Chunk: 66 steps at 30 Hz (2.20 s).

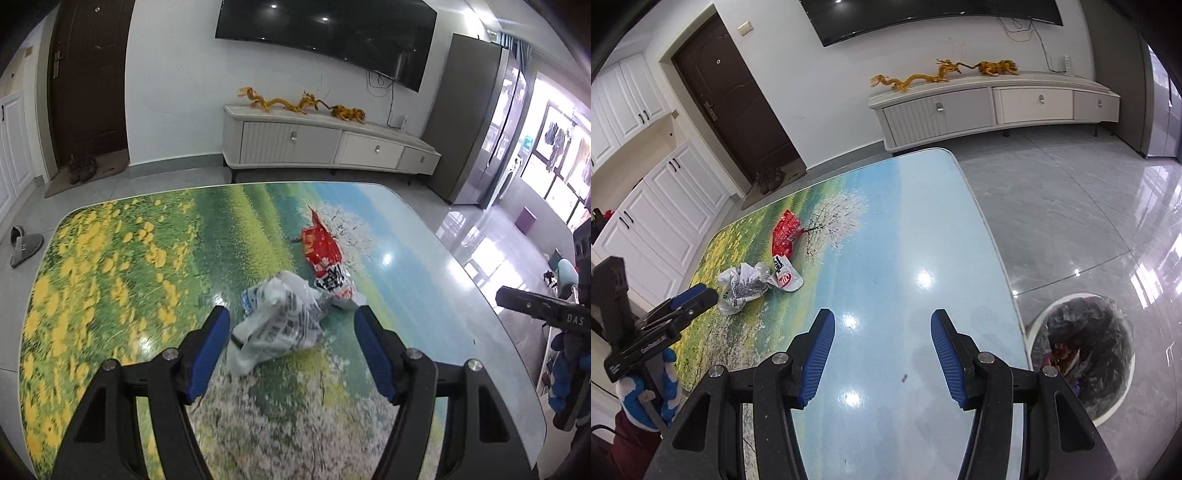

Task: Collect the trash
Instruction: 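Grasp the white plastic bag with the left gripper while the right grasps the red wrapper, then carry both items to the bin and open both grippers over it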

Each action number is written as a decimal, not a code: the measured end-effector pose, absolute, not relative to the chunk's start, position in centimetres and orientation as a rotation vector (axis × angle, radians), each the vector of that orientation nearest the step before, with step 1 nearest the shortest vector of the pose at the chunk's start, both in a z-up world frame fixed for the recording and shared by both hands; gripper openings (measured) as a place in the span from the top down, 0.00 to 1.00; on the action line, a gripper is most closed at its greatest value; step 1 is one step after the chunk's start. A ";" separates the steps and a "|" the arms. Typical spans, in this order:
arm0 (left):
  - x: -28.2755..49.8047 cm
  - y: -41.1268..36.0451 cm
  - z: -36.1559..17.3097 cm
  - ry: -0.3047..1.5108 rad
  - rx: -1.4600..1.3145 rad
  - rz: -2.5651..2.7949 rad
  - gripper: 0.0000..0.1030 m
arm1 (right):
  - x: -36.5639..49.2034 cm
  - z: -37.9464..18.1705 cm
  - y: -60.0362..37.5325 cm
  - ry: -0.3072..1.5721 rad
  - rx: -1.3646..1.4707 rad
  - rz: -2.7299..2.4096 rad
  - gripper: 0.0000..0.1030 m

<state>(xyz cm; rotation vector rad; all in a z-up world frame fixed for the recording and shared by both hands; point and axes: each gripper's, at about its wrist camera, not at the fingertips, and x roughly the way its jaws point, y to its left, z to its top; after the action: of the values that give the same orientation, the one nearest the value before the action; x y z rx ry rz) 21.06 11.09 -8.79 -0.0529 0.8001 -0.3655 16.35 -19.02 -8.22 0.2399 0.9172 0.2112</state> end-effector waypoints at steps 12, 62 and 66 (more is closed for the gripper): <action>25.5 9.5 -11.1 0.882 -0.009 -0.402 0.33 | 20.6 -9.1 -16.7 0.927 0.208 0.299 0.50; 13.5 11.9 -10.4 0.843 -0.131 -0.371 0.63 | 19.9 -9.7 -7.0 0.898 0.119 0.527 0.81; 12.6 11.0 -9.5 0.827 -0.116 -0.375 0.63 | 17.8 -8.3 -8.9 0.869 0.172 0.524 0.81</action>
<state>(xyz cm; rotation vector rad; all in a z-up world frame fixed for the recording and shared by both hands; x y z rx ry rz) 12.62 11.03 -9.46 -0.1155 0.8274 -0.3751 17.79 -8.86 -8.30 0.1717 0.8687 0.5244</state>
